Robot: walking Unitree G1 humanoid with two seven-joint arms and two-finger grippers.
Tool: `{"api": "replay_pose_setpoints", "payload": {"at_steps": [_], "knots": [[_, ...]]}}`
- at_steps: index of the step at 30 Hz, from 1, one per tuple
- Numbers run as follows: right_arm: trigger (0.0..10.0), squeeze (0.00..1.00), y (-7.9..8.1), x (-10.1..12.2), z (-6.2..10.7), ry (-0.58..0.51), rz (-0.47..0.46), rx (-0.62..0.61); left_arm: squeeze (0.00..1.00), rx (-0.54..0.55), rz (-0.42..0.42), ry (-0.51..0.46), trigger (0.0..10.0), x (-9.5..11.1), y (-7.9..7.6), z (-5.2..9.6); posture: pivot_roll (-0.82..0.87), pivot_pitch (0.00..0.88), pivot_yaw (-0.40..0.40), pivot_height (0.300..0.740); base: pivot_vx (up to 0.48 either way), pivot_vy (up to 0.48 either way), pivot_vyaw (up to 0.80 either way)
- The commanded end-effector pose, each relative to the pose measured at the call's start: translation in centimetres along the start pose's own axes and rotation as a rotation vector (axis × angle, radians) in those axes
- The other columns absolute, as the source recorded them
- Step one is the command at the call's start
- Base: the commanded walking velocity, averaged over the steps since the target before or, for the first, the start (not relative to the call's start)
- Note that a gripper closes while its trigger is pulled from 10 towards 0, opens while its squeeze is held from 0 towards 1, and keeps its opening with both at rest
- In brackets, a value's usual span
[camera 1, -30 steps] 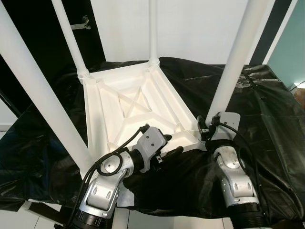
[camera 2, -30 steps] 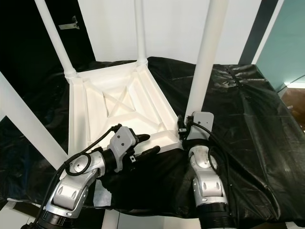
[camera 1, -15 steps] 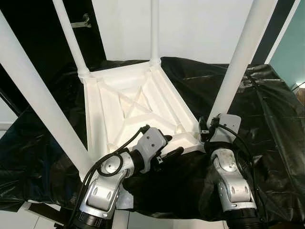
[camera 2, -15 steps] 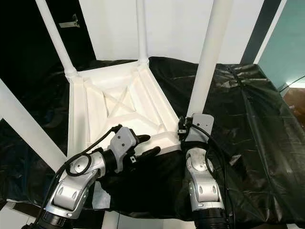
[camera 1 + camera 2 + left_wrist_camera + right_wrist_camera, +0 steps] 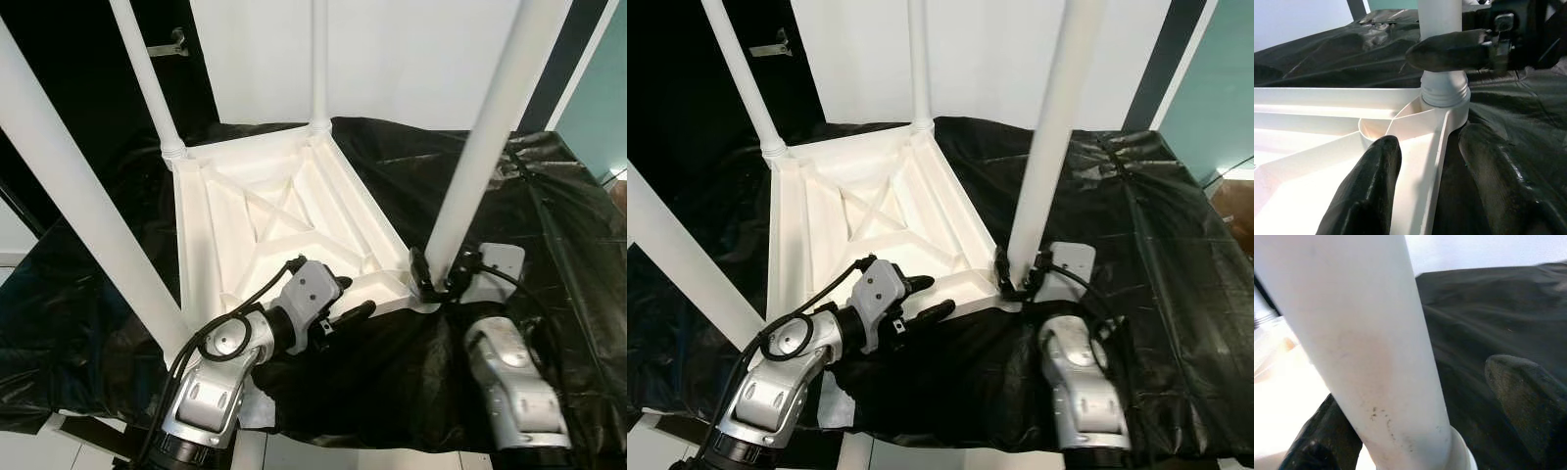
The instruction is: Building children table
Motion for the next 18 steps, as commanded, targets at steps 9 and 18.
{"api": "replay_pose_setpoints", "payload": {"at_steps": [9,18], "knots": [[10.0,0.00,0.9,0.8,-1.9,-0.056,0.096,0.309,0.00,0.076,-0.004,-0.009,10.0,-0.1,0.8,-0.4,-0.05,0.000,0.016,0.740,0.000,0.000,0.00],[0.0,0.00,2.3,0.1,-3.2,-0.049,0.179,0.531,0.00,0.045,-0.004,0.017,10.0,-0.5,0.2,-0.5,-0.02,0.000,0.012,0.740,0.000,0.000,0.00]]}}
Point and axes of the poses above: a point about 5 cm out from each wrist's last joint towards the gripper, its own z axis pointing back from the gripper into the wrist, its own x axis along the axis of the wrist's last joint, y = z × x, the point moved 5 cm from there along -z, pointing out of the wrist towards the gripper, and after that the axes turned 13 degrees about z, right-handed, at the moved point
